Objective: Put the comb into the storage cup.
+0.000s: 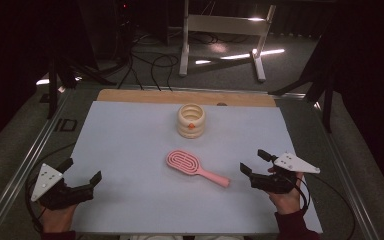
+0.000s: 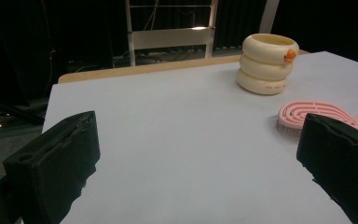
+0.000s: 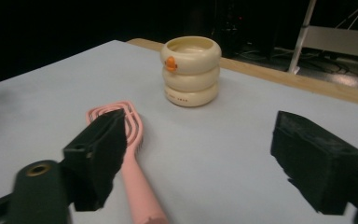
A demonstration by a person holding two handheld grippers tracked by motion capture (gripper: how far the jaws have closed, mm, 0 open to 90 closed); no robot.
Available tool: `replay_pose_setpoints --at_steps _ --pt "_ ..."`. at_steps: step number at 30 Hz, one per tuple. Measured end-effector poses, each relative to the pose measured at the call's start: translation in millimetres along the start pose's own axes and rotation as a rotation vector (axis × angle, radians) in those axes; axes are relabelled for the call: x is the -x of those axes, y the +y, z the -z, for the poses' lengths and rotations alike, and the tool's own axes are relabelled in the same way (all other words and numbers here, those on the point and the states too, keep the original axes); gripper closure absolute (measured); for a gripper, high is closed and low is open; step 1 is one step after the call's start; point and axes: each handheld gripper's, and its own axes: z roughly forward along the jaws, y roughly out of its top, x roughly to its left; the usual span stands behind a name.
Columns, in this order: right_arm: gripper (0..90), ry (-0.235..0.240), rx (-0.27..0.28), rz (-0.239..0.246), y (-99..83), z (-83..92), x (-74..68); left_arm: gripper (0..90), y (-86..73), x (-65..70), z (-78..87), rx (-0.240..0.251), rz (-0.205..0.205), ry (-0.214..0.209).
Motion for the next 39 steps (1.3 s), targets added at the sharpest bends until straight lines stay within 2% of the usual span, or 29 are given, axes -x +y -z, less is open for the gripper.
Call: replay_pose_setpoints --at_steps 4,10,17,24,31,33,39 --pt "9.4 -0.015 0.016 -0.005 -4.5 6.2 6.4 0.0 -1.9 -0.1 1.6 0.019 0.009 -0.013" --pt "9.1 -0.025 0.051 -0.007 -11.9 8.8 10.5 0.0 -6.7 -0.3 4.7 0.024 0.012 -0.030" --pt "9.1 -0.026 0.027 -0.003 -14.8 3.6 9.8 0.0 -9.4 2.9 3.1 0.026 0.007 -0.040" --pt "9.5 -0.033 0.000 -0.036 -15.0 4.6 11.8 0.0 -11.1 3.7 3.7 0.024 0.013 -0.032" --pt "9.4 -0.035 -0.003 -0.023 0.2 6.1 10.6 0.0 -10.1 1.4 7.6 0.036 0.020 -0.016" --pt "9.4 -0.021 -0.033 -0.003 6.4 1.0 9.5 0.0 -10.4 1.4 6.9 0.030 0.016 -0.017" --pt "9.4 0.019 -0.070 -0.004 16.1 -9.8 9.2 0.0 -10.9 1.2 7.6 0.033 0.019 -0.014"
